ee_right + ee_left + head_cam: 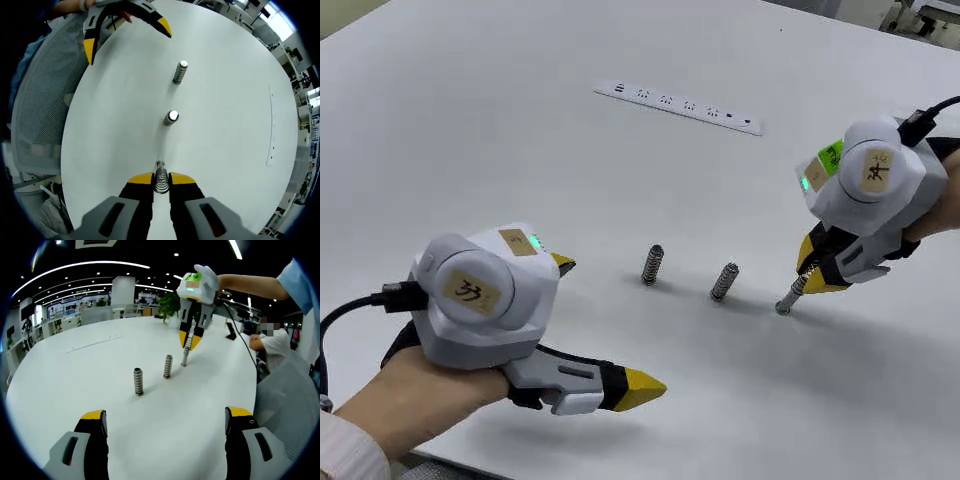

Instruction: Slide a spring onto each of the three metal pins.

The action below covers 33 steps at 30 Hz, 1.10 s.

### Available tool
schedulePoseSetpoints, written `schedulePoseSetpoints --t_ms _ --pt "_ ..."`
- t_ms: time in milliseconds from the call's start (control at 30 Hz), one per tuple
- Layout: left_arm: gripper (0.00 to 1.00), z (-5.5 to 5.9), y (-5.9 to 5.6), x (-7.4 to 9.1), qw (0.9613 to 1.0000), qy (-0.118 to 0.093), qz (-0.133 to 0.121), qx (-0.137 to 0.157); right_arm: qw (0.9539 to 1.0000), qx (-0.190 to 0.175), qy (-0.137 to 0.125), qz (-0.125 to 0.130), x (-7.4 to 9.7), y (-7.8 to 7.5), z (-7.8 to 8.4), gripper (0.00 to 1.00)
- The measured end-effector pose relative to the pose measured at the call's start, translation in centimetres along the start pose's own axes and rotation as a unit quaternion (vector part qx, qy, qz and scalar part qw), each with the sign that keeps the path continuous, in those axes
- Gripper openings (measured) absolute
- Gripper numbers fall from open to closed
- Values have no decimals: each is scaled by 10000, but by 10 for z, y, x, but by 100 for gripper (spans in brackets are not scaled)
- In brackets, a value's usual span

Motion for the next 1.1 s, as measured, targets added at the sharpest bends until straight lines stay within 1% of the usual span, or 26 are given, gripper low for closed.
schedulePoseSetpoints --t_ms 100,167,233,300,500,533,700,733,933,1100 --pt "100 0 -1 1 10000 13 7 -6 10000 65 70 3 -7 0 0 12" --pt "100 1 0 1 10000 28 21 -20 10000 65 71 -24 -14 0 1 12" --pt "100 0 -2 0 10000 33 37 -27 9999 81 129 -55 -19 1 3 12" --pt "100 2 -1 0 10000 38 42 -35 9998 106 138 -57 -24 1 2 12" --pt "100 2 -1 1 10000 26 37 -10 9997 97 207 -129 -33 3 5 12" --pt "100 1 -2 1 10000 24 35 -16 9996 93 239 -144 -34 3 6 12" --pt "100 1 -1 0 10000 24 28 -3 9996 76 239 -153 -32 3 4 13" --pt "100 2 0 0 10000 28 29 2 9995 26 251 -197 -31 4 5 12" --pt "100 2 -1 0 10000 31 25 6 9994 27 288 -193 -30 8 6 12" --pt "100 2 -2 0 10000 43 36 6 9995 41 255 -156 -31 7 9 13"
Point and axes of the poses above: the centre of the closed fingertips' face, and the gripper's own axes: x roughly backward along the fingers, y roughly to its left, z roughly out of its underside, the point moved 6 cm from there along x, roughly backward along the fingers, and after that the axes turned 12 degrees about -y, right-handed, at the moved point
